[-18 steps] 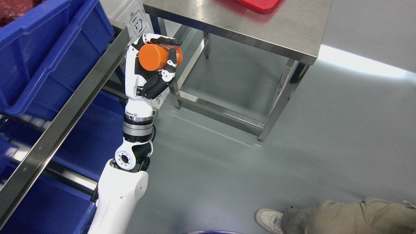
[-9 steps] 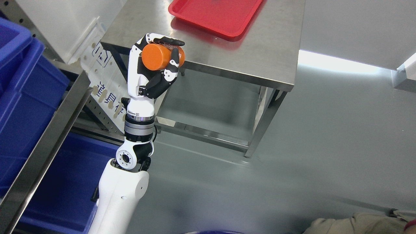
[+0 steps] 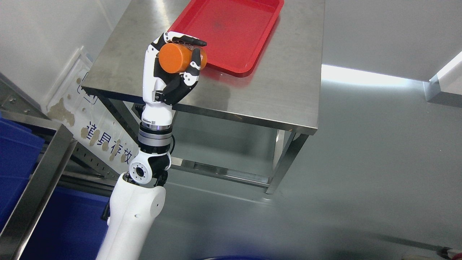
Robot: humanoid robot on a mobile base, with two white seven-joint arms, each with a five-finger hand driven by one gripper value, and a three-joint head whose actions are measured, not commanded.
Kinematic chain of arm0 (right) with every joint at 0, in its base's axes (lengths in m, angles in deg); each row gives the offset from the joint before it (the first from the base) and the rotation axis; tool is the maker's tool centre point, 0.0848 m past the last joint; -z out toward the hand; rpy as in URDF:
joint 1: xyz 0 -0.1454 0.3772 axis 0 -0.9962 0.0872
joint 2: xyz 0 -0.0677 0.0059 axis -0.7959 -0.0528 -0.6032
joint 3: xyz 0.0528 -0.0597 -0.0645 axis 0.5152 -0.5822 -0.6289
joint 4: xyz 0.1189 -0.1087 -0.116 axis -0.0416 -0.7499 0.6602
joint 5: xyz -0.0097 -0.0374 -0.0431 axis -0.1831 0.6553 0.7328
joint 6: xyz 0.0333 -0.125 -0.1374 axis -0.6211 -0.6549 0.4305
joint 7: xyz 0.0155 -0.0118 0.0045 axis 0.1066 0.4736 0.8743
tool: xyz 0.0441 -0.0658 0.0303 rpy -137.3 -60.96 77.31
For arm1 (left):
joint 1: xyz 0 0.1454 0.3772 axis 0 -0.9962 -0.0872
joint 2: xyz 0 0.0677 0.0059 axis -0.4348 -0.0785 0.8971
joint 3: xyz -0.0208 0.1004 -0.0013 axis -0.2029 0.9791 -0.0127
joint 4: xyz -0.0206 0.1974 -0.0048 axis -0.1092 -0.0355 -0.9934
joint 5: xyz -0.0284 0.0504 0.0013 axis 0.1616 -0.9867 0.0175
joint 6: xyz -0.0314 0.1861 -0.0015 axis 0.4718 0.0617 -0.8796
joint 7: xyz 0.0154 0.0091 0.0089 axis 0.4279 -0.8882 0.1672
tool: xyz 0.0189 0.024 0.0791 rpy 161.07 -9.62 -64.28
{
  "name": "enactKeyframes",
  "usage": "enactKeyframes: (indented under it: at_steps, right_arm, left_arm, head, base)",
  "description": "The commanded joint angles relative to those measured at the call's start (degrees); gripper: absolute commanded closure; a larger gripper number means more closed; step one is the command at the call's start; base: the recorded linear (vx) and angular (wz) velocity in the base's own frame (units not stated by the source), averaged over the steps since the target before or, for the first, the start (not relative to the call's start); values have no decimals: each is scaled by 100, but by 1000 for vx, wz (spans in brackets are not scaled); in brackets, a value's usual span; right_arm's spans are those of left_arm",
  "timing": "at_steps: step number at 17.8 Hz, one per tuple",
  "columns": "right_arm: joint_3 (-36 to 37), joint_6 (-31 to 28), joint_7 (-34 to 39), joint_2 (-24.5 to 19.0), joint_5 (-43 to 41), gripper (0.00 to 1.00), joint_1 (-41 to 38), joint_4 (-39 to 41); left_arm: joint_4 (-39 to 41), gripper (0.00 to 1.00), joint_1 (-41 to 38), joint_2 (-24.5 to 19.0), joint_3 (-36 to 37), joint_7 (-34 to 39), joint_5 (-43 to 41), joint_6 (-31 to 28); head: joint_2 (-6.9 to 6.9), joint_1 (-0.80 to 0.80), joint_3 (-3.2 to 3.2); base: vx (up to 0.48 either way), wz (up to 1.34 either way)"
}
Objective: Grab orange capacitor from left shelf to right desk
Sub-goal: 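Hold the capacitor in the left hand while turning toward the steel table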
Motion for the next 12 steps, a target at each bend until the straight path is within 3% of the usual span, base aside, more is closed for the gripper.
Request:
enactKeyframes:
  at_steps: [1,12]
  right_arm:
    - [63,-1,-1,102,35,0,-132,100]
    - [63,-1,-1,102,35,0,-132,100]
  left_arm:
    - [-3,97,106,-100,-30,2,5,-52]
    - [-3,97,212,-100,40,10,-4,-88]
  head:
    - [0,0,0]
    - [0,0,0]
  base:
    - [192,-48]
    - [110,-3]
